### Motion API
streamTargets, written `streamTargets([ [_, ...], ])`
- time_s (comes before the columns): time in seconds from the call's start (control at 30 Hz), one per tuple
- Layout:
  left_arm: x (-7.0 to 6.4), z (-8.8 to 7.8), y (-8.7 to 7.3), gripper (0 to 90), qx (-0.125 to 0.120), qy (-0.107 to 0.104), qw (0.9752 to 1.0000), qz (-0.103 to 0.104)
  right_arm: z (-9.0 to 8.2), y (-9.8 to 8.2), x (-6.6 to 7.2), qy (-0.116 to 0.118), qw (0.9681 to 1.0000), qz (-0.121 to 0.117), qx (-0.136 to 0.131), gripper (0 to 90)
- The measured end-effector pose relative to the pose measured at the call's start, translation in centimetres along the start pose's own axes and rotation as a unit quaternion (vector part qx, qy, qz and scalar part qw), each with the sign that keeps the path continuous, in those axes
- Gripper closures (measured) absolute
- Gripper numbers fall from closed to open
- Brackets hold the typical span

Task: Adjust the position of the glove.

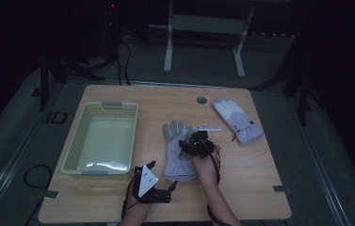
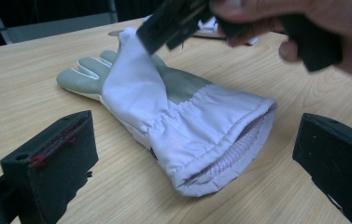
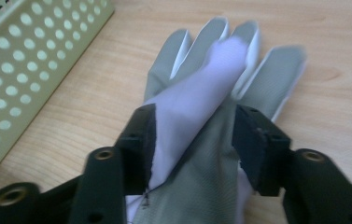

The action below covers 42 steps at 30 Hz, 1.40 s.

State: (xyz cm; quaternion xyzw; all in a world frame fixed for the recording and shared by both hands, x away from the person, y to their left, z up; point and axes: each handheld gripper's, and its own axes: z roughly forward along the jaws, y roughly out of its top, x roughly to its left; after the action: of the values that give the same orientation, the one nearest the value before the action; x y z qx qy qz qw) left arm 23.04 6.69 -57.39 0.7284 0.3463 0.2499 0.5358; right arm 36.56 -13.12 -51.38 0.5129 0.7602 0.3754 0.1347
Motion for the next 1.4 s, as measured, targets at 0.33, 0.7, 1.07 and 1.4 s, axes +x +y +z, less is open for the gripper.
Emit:
streamTargets([
  [0.33, 0.0, 0.0, 0.0, 0.0, 0.001, 0.001, 1.0, 0.001, -2.2, 1.8, -2.4, -0.013, 0.9982, -0.059, -0.002, 46.6],
  [0.7, 0.0, 0.0, 0.0, 0.0, 0.001, 0.002, 1.0, -0.001, -4.5, 2.6, -6.4, 0.026, 0.9932, -0.113, -0.001, 46.4],
  [1.07, 0.0, 0.0, 0.0, 0.0, 0.002, 0.004, 1.0, -0.003, -5.6, 2.9, -10.5, 0.016, 0.9917, -0.127, -0.006, 43.5],
  [1.4, 0.1, 0.0, 0.0, 0.0, 0.003, 0.003, 1.0, -0.005, -7.2, 4.4, -14.9, -0.034, 0.9932, -0.111, -0.009, 43.2],
])
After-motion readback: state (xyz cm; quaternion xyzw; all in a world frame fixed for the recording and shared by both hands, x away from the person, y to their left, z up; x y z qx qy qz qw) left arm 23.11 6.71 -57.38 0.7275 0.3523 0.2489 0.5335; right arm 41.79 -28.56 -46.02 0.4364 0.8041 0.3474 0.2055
